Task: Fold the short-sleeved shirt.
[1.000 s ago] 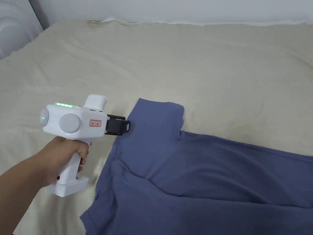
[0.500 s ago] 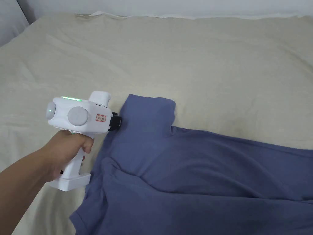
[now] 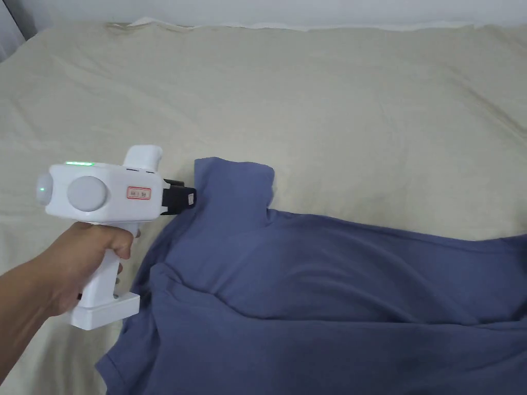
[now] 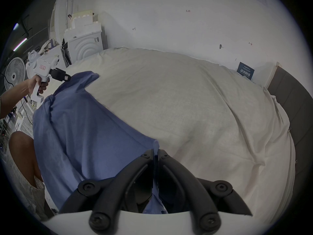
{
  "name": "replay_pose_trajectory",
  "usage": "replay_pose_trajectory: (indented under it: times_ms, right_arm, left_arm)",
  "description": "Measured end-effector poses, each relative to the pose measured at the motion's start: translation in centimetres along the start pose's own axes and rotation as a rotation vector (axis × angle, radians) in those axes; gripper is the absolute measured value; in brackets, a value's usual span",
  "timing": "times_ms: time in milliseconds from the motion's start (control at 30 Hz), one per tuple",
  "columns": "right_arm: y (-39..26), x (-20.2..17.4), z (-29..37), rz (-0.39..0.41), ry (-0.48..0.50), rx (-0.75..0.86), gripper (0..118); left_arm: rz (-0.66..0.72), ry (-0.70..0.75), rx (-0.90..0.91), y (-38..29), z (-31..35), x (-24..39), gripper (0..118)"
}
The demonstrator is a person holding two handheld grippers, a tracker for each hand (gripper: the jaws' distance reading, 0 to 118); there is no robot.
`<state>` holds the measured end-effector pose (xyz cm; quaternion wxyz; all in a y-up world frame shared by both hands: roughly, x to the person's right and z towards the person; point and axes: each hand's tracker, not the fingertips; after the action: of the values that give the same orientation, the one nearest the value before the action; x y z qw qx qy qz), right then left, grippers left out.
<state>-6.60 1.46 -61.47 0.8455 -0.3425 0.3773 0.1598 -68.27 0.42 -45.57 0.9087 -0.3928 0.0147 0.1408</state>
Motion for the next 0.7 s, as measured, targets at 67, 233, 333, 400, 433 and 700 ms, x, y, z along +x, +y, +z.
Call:
replay_pose_trajectory:
  times_ms: [67,233,333,400,433,700]
  right_arm:
    - [-0.1,0.2,0.5,-0.010,0.028,0.016,5]
    - [-0.3,0.5,1.5,-0.028,0.043,0.049,5]
    - [-0.3,0.4,2.3,-0.027,0.053,0.060,5]
    - [-0.3,0.0,3.1,-0.021,0.052,0.071,5]
    - [-0.3,-0.1,3.4,-0.017,0.054,0.076,5]
    - [-0.7,-0.6,6.8,-0.033,0.060,0.126,5]
  left_arm:
    - [0.002,-0.009,0.004,-0.1,0.5,0.1,0]
    - [0.017,-0.023,0.015,-0.8,1.7,-0.1,0]
    - [0.020,-0.040,0.030,-1.4,2.9,0.1,0]
    - [0.023,-0.048,0.042,-1.8,4.0,0.2,0]
    - [0.024,-0.054,0.050,-2.0,4.4,0.2,0]
    - [0.027,-0.063,0.118,-3.4,9.1,1.2,0]
